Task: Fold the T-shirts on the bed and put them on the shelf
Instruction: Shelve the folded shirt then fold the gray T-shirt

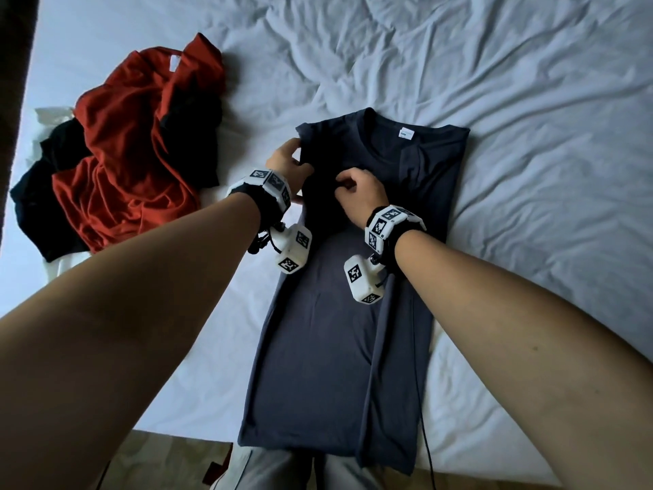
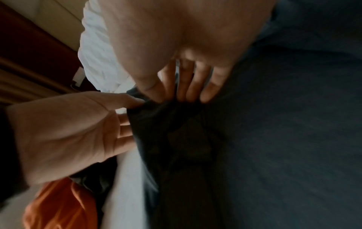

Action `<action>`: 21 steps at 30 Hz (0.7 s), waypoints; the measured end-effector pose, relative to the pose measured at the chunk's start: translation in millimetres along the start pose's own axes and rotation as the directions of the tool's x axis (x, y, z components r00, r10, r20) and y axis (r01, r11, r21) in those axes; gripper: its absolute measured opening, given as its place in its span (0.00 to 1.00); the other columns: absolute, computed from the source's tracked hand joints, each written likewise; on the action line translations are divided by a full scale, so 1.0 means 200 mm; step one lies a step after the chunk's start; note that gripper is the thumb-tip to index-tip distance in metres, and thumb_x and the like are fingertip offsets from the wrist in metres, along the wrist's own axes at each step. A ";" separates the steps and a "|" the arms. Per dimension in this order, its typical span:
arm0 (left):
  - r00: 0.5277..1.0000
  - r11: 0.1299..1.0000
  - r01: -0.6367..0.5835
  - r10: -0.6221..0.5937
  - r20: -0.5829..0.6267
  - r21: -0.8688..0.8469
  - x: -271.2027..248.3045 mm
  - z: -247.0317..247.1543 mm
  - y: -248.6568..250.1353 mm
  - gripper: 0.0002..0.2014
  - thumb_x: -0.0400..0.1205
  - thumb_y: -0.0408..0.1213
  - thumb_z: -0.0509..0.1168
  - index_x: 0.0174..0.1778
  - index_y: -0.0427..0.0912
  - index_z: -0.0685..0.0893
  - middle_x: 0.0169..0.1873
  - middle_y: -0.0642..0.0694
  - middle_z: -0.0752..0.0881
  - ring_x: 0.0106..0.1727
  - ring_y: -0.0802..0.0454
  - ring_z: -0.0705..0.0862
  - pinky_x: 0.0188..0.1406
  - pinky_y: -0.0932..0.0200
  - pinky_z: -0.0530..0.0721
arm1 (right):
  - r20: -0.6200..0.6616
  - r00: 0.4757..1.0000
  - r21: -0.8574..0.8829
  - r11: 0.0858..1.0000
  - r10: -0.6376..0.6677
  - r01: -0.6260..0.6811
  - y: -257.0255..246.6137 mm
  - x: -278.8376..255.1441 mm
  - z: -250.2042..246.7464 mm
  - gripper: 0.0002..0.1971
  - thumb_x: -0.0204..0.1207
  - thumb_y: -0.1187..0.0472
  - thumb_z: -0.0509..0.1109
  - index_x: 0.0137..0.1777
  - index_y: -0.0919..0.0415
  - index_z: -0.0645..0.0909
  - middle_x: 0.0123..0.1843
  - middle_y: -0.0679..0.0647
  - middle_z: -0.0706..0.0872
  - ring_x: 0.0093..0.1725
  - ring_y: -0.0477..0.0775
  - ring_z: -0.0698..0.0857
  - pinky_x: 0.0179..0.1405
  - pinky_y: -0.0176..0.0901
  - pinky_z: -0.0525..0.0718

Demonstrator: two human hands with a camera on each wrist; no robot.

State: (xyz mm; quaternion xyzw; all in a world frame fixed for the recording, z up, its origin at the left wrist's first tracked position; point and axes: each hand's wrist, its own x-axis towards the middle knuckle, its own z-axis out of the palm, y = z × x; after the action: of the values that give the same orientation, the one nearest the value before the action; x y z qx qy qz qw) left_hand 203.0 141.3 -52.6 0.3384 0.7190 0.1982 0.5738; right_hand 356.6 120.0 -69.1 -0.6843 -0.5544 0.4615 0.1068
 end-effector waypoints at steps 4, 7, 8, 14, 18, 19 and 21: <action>0.996 0.999 -0.049 0.048 0.074 0.010 -0.07 0.08 0.08 0.26 0.81 0.29 0.64 0.74 0.51 0.72 0.46 0.40 0.83 0.45 0.42 0.88 0.28 0.43 0.90 | 0.214 0.975 0.284 0.952 0.055 -0.116 -0.06 -0.05 -0.06 0.30 0.69 0.54 0.75 0.73 0.51 0.75 0.62 0.51 0.86 0.62 0.50 0.83 0.65 0.43 0.79; 0.983 0.998 -0.052 0.057 0.175 -0.032 -0.10 0.16 0.13 0.25 0.84 0.34 0.64 0.76 0.53 0.70 0.49 0.40 0.83 0.42 0.45 0.86 0.36 0.42 0.90 | 0.184 0.978 0.445 0.880 0.094 -0.168 -0.06 -0.06 -0.10 0.33 0.71 0.60 0.77 0.75 0.53 0.70 0.53 0.48 0.85 0.49 0.43 0.85 0.50 0.38 0.85; 0.976 0.998 -0.051 0.058 0.208 -0.038 -0.10 0.19 0.15 0.23 0.84 0.36 0.64 0.76 0.54 0.71 0.50 0.40 0.83 0.42 0.46 0.85 0.40 0.41 0.90 | 0.159 0.980 0.465 0.866 0.123 -0.184 -0.05 -0.05 -0.11 0.29 0.73 0.63 0.76 0.73 0.54 0.72 0.52 0.49 0.85 0.47 0.45 0.85 0.44 0.38 0.86; 0.987 0.995 -0.070 0.079 0.138 -0.066 -0.07 0.29 0.20 0.16 0.85 0.42 0.62 0.69 0.53 0.78 0.42 0.43 0.83 0.36 0.48 0.84 0.40 0.49 0.88 | 0.024 0.943 0.391 0.865 0.333 -0.315 0.13 0.10 -0.15 0.26 0.65 0.51 0.60 0.61 0.61 0.82 0.60 0.65 0.86 0.61 0.70 0.83 0.63 0.63 0.82; 0.999 0.998 -0.016 0.019 0.044 -0.066 -0.04 0.31 0.18 0.15 0.85 0.40 0.60 0.68 0.51 0.78 0.40 0.45 0.84 0.34 0.48 0.84 0.34 0.56 0.85 | 0.085 0.915 0.223 0.887 0.395 -0.404 0.18 0.09 -0.27 0.27 0.86 0.49 0.52 0.69 0.71 0.76 0.67 0.67 0.81 0.67 0.69 0.80 0.67 0.56 0.80; 0.999 0.999 -0.006 0.008 0.032 -0.053 -0.04 0.32 0.18 0.14 0.84 0.38 0.59 0.66 0.50 0.79 0.40 0.44 0.84 0.34 0.48 0.83 0.34 0.56 0.85 | 0.088 0.910 0.203 0.887 0.405 -0.414 0.20 0.10 -0.28 0.27 0.86 0.48 0.50 0.70 0.71 0.76 0.68 0.68 0.81 0.67 0.68 0.80 0.67 0.56 0.80; 1.000 1.000 0.010 -0.010 0.002 0.007 -0.03 0.34 0.17 0.15 0.82 0.34 0.58 0.63 0.49 0.81 0.41 0.43 0.86 0.35 0.46 0.84 0.36 0.53 0.87 | 0.105 0.913 0.175 0.896 0.395 -0.408 0.22 0.11 -0.29 0.28 0.86 0.49 0.50 0.70 0.72 0.75 0.68 0.69 0.80 0.68 0.69 0.80 0.68 0.57 0.80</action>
State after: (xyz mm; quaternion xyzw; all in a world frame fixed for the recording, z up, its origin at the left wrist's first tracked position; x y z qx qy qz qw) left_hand 276.6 153.7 -44.2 0.3369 0.7208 0.1925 0.5744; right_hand 427.8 144.8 -76.7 -0.7544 -0.3573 0.5477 0.0566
